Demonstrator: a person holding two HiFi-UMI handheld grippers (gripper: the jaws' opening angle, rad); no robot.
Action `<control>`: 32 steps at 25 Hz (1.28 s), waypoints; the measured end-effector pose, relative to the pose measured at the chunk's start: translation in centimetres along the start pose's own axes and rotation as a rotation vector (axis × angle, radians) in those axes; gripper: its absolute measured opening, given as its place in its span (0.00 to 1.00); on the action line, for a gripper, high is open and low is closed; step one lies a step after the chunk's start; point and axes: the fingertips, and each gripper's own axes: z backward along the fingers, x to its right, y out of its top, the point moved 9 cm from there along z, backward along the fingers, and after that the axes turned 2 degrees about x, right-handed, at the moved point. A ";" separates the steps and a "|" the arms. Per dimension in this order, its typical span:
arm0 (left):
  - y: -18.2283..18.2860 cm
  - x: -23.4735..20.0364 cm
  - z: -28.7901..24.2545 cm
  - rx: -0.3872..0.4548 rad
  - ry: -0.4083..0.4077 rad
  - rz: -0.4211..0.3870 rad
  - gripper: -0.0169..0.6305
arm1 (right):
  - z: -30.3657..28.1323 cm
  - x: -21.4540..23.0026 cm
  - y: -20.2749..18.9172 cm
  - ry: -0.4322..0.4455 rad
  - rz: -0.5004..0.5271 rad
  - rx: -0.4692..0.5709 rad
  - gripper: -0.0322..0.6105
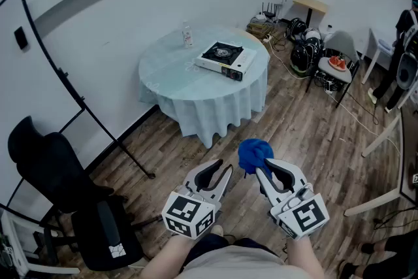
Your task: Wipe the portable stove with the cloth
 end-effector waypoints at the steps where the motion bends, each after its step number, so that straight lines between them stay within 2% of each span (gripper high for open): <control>1: 0.0 0.0 -0.1 -0.001 -0.002 -0.006 0.21 | -0.2 -0.1 0.0 0.002 0.002 0.000 0.16; 6: 0.0 -0.3 -0.5 -0.013 -0.021 -0.031 0.20 | -1.0 0.1 -0.2 -0.007 0.013 -0.002 0.16; 14: -1.0 -1.3 0.0 -0.036 -0.027 -0.009 0.20 | -1.6 0.2 -0.1 -0.022 0.031 -0.009 0.16; 20: -0.8 -3.2 -0.6 -0.030 -0.032 -0.009 0.20 | -2.9 0.6 -1.2 -0.041 -0.063 0.021 0.16; 27: -0.5 -6.5 -1.7 -0.023 -0.079 -0.009 0.20 | -5.2 1.1 -1.7 -0.090 -0.085 0.022 0.16; 32: 0.2 -8.9 -2.5 -0.022 -0.124 -0.021 0.13 | -7.7 1.0 -2.2 -0.101 -0.083 -0.006 0.16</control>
